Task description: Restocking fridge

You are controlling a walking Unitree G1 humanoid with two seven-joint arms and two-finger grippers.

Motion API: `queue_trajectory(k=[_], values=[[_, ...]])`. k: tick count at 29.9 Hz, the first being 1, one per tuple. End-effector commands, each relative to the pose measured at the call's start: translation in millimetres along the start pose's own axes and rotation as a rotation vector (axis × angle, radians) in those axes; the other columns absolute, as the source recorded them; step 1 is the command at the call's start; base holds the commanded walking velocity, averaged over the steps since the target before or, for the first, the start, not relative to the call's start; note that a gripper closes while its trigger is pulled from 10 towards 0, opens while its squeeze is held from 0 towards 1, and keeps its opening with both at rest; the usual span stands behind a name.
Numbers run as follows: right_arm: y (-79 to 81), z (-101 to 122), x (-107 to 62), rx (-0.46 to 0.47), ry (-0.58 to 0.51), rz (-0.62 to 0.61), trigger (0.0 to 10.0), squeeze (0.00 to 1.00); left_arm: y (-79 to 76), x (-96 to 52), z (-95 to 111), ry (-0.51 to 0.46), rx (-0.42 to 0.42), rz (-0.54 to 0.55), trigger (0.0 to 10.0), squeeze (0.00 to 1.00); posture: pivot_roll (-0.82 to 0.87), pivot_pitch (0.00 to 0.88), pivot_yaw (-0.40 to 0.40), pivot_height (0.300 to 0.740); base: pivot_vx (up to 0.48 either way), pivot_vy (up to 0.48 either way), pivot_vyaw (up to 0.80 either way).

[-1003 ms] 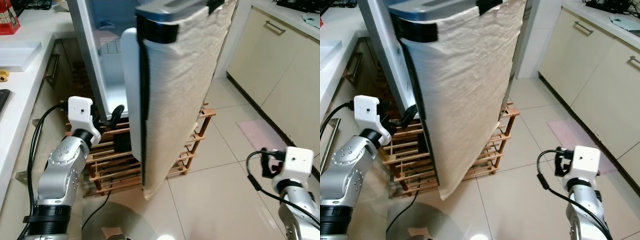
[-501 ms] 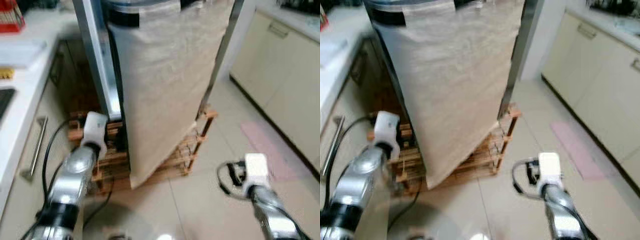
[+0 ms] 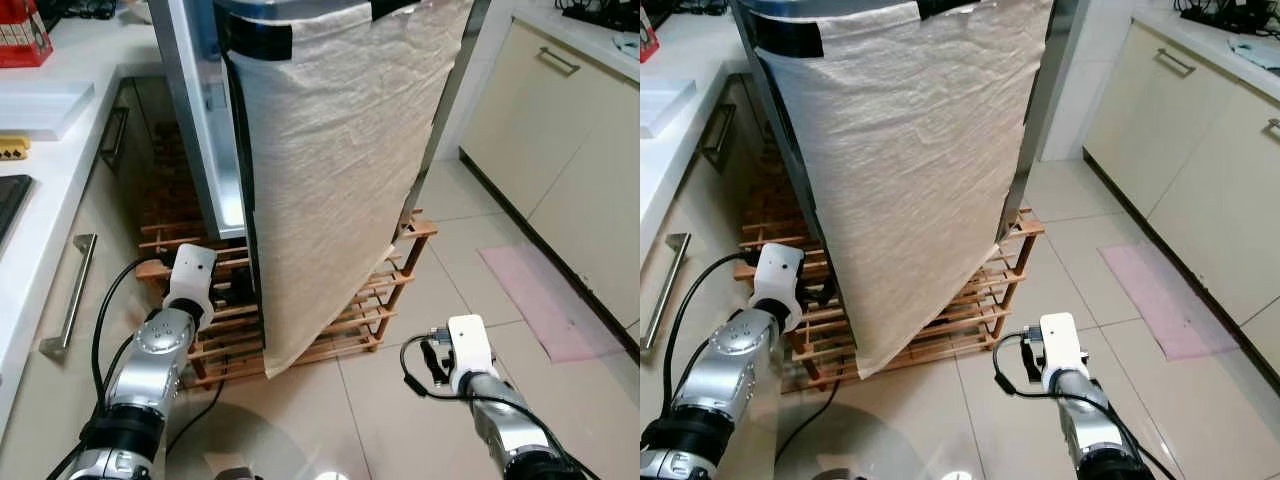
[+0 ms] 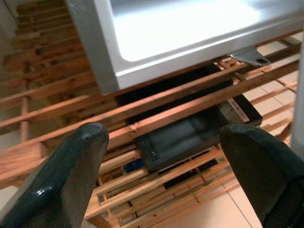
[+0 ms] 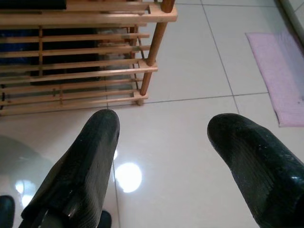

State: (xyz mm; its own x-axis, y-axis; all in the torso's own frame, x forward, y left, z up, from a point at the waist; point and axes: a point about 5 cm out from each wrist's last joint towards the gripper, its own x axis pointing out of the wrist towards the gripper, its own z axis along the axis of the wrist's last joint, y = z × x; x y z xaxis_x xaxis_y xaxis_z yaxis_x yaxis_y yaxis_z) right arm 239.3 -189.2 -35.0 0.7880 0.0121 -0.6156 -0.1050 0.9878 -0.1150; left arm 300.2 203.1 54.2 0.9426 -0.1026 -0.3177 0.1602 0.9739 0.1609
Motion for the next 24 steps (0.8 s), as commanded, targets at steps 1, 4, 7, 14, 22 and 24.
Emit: queue_trajectory(k=[1,4,7,14,22,24], values=[[5.0,0.9,1.6,0.004,0.0,0.03,10.0,0.0,-8.7,3.6,2.0,-0.004,0.001,-0.036,10.0,0.0,0.01,0.0,-0.072,0.74,0.0,0.0,0.0],[7.6,-5.3,2.3,-0.002,0.043,0.037,10.0,0.0,-12.1,3.5,-3.8,0.024,0.003,-0.058,10.0,0.0,0.01,0.0,-0.072,0.74,0.0,0.0,0.0],[12.5,-17.6,2.3,-0.048,0.117,0.061,10.0,0.0,-16.2,3.0,-11.6,0.045,0.029,-0.073,10.0,0.0,0.01,0.0,-0.07,0.74,0.0,0.0,0.0],[19.5,-19.1,3.2,-0.026,0.132,0.102,10.0,0.0,-20.1,3.1,-3.5,-0.006,0.013,-0.083,10.0,0.0,0.02,0.0,-0.076,0.74,0.0,0.0,0.0],[11.4,-47.9,-4.9,-0.077,0.293,0.109,10.0,0.0,-54.9,-17.1,25.9,-0.16,-0.102,-0.527,10.0,0.0,0.02,0.0,-0.087,0.74,0.0,0.0,0.0],[6.4,-61.7,-10.9,-0.084,0.353,0.097,10.0,0.0,-72.2,-36.6,40.0,-0.215,-0.17,-0.77,10.0,0.0,0.02,0.0,-0.091,0.74,0.0,0.0,0.0]])
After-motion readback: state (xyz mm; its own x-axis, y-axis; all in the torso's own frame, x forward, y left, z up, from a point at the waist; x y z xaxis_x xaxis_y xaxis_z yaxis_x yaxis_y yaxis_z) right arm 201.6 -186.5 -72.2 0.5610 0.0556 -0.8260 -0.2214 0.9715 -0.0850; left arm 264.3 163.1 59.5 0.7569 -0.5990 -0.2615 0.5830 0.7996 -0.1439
